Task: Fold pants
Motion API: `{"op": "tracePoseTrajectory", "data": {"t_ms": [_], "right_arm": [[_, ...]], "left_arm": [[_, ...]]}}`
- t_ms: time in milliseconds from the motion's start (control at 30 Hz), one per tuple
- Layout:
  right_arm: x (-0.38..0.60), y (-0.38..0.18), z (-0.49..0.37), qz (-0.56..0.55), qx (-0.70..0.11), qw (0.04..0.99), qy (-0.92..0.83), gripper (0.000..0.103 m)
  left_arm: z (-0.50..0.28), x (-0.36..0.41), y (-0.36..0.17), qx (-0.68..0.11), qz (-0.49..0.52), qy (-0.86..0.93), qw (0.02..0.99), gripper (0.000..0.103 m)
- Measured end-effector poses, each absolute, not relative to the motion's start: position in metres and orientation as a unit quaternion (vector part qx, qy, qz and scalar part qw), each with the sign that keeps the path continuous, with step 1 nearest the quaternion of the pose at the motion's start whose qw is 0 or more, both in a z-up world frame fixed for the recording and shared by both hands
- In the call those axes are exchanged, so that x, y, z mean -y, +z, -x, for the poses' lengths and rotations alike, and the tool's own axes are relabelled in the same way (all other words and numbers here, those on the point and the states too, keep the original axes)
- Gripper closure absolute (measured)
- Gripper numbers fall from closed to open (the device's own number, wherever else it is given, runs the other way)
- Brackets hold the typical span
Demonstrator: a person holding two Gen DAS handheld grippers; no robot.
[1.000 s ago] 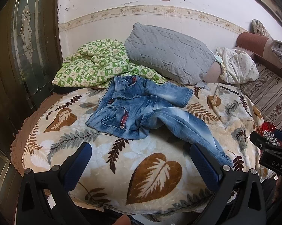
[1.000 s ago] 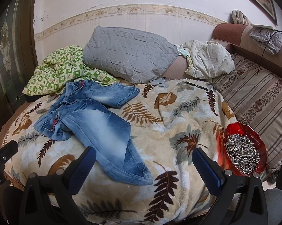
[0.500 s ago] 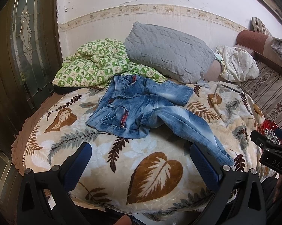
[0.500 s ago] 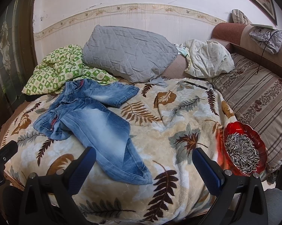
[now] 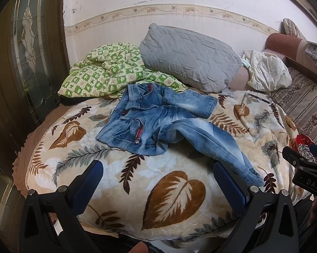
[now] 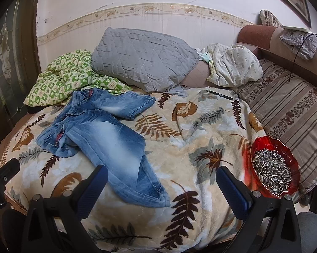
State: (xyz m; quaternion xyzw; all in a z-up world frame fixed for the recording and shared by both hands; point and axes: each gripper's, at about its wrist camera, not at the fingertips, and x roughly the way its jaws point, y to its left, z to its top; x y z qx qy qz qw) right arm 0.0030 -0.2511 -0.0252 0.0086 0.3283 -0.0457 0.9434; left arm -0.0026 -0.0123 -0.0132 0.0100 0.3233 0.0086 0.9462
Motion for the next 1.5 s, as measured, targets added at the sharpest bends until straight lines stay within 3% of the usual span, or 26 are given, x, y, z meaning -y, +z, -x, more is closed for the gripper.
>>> {"op": "tracePoseTrajectory", "data": {"t_ms": [1500], "right_arm": [[0.252,-0.022,-0.025,0.004,-0.325,0.945,-0.046,0.000]], "left_arm": [[-0.020,0.006,-0.003,-0.320,-0.022,0.010,0.947,0.000]]}}
